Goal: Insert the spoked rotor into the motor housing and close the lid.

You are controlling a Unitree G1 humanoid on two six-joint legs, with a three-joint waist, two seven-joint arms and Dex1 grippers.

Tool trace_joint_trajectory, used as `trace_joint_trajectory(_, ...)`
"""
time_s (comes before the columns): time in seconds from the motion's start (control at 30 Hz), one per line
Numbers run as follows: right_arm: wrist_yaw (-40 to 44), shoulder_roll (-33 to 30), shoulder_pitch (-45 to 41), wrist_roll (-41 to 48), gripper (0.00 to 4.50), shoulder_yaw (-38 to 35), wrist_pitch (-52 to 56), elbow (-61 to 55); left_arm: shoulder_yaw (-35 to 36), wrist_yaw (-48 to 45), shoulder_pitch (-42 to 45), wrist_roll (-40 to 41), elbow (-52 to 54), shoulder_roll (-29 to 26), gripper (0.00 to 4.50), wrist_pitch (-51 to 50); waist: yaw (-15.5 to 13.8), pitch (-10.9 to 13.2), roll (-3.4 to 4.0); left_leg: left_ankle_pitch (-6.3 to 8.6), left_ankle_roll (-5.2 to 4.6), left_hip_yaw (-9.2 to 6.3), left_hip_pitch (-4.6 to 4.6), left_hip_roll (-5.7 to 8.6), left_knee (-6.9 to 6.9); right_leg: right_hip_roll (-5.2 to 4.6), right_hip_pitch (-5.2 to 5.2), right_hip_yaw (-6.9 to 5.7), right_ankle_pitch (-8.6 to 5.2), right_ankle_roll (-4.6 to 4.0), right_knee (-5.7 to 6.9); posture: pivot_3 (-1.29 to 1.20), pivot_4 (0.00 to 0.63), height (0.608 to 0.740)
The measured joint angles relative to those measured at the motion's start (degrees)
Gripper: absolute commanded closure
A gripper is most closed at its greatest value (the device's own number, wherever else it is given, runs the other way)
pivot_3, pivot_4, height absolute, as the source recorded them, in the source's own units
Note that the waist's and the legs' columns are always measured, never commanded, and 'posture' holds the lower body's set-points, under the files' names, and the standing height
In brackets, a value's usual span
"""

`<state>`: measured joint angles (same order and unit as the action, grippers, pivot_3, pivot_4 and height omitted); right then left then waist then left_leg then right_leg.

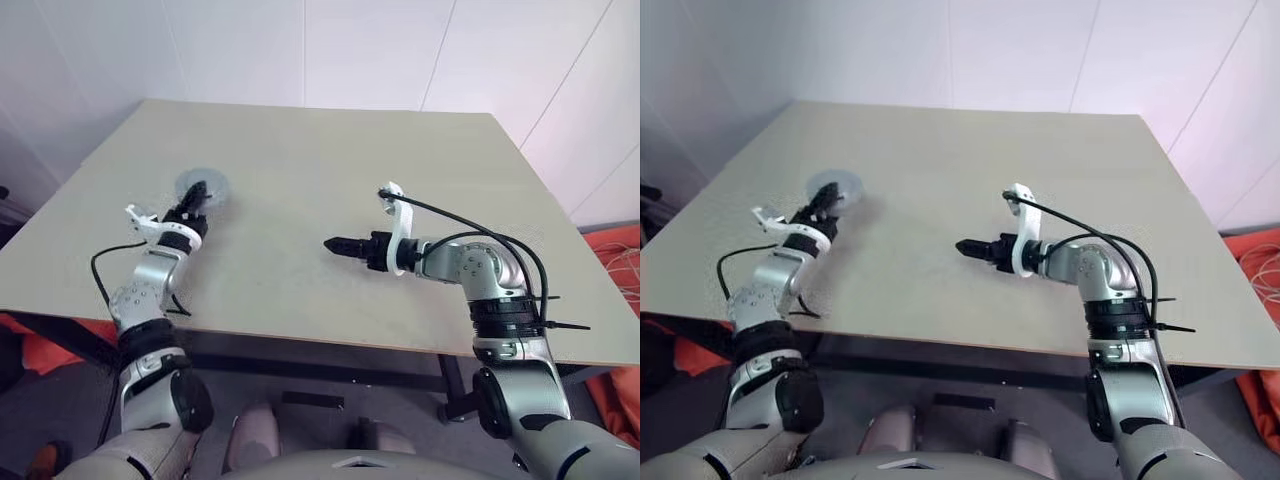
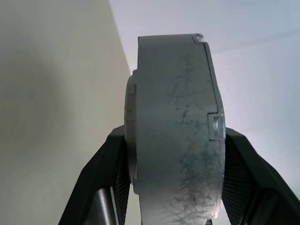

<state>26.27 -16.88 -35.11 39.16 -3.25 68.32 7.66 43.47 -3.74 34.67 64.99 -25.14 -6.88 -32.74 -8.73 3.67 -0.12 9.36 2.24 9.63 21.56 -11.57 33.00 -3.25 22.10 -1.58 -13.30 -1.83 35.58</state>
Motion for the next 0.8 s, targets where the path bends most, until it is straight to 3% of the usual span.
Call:
trace_joint_trajectory(0.3,0.4,0.1,-0.1,-0.5,0.0,0.0,0.2,-1.5,5.2,6.0,2.7,1.5,-11.0,0.6,2.36,6.1,0.0,0.0,-0.15,0.01,-0.02,-0.29,0.12,0.04,0.12,-0.02,0.0,-0.06,0.04,0.05,0.0,0.0,0.0,0.74)
trace_joint_trajectory(0.73,0.0,0.3,-0.3,-0.9,0.0,-0.3,2.4,-1.7,6.5,12.0,4.3,2.1,-11.2,1.3,2.36,8.5,0.1,0.0,-0.18,0.01,-0.02,-0.7,0.11,0.1,0.13,-0.03,-0.05,-0.06,0.06,0.07,0.01,0.0,0.0,0.74)
trace_joint_trajectory(0.8,-0.1,0.4,-0.3,-0.9,0.0,-0.3,2.5,-1.7,6.6,12.5,4.1,3.0,-9.8,2.1,1.65,8.1,0.0,0.0,-0.18,0.01,-0.02,-0.71,0.11,0.12,0.13,-0.04,-0.05,-0.06,0.06,0.07,0.01,0.0,0.0,0.74)
